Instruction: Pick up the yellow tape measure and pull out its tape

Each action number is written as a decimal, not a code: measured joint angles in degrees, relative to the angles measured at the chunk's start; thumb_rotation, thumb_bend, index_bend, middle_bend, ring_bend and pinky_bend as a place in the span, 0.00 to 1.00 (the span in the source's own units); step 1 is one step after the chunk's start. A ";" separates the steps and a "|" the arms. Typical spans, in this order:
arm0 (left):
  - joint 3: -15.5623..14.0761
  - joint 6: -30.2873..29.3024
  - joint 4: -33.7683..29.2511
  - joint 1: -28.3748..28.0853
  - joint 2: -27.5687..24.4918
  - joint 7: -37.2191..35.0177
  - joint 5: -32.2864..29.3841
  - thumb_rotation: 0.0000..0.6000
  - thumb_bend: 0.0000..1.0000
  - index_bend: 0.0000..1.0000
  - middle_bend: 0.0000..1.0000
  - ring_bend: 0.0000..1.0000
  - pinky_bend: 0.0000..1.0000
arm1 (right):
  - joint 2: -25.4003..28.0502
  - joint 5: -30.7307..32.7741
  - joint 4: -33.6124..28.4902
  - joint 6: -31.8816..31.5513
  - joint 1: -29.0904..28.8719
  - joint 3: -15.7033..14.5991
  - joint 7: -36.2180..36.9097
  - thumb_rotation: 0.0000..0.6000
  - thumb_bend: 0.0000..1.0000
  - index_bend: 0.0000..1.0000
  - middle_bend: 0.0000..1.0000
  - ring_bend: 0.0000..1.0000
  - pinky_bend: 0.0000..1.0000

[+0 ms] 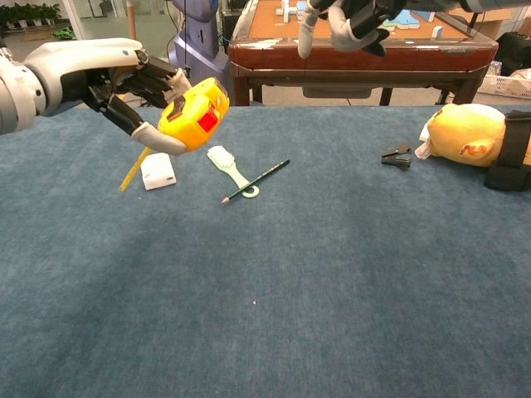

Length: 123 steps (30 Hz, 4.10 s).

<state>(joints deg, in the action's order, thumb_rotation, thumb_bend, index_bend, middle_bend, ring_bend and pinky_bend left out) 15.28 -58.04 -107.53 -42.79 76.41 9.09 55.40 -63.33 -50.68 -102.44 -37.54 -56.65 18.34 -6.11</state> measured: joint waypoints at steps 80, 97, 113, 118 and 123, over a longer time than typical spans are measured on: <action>0.01 -2.84 0.00 -1.37 0.87 2.23 -5.28 1.00 0.11 0.48 0.45 0.26 0.14 | -14.63 9.26 5.98 -4.36 -9.06 -1.43 1.05 1.00 0.37 0.50 0.18 0.05 0.08; 0.00 -2.66 0.25 -1.41 0.88 2.43 -5.64 1.00 0.11 0.48 0.45 0.26 0.14 | -16.12 9.14 7.20 -5.16 -8.91 -1.35 1.42 1.00 0.53 0.56 0.23 0.09 0.08; -0.41 -2.63 -0.03 -0.86 -0.33 2.48 -5.48 1.00 0.11 0.48 0.44 0.26 0.14 | -16.55 8.21 6.37 -7.88 -7.39 -0.54 1.94 1.00 0.70 0.65 0.31 0.15 0.08; -0.62 -2.17 0.42 -0.57 -0.93 2.11 -5.56 1.00 0.11 0.48 0.44 0.26 0.14 | -15.43 7.33 5.21 -8.82 -5.96 -0.66 2.28 1.00 0.70 0.68 0.33 0.17 0.08; -1.06 -1.87 0.87 -0.30 -1.32 1.88 -4.82 1.00 0.11 0.48 0.44 0.26 0.14 | -13.33 5.87 3.17 -10.20 -3.71 -1.01 2.87 1.00 0.70 0.69 0.34 0.18 0.08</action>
<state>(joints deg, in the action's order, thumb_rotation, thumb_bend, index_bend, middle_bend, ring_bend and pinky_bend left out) 14.23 -59.92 -106.66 -43.09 75.09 10.97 50.58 -76.67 -44.81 -99.27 -47.74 -60.36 17.33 -3.24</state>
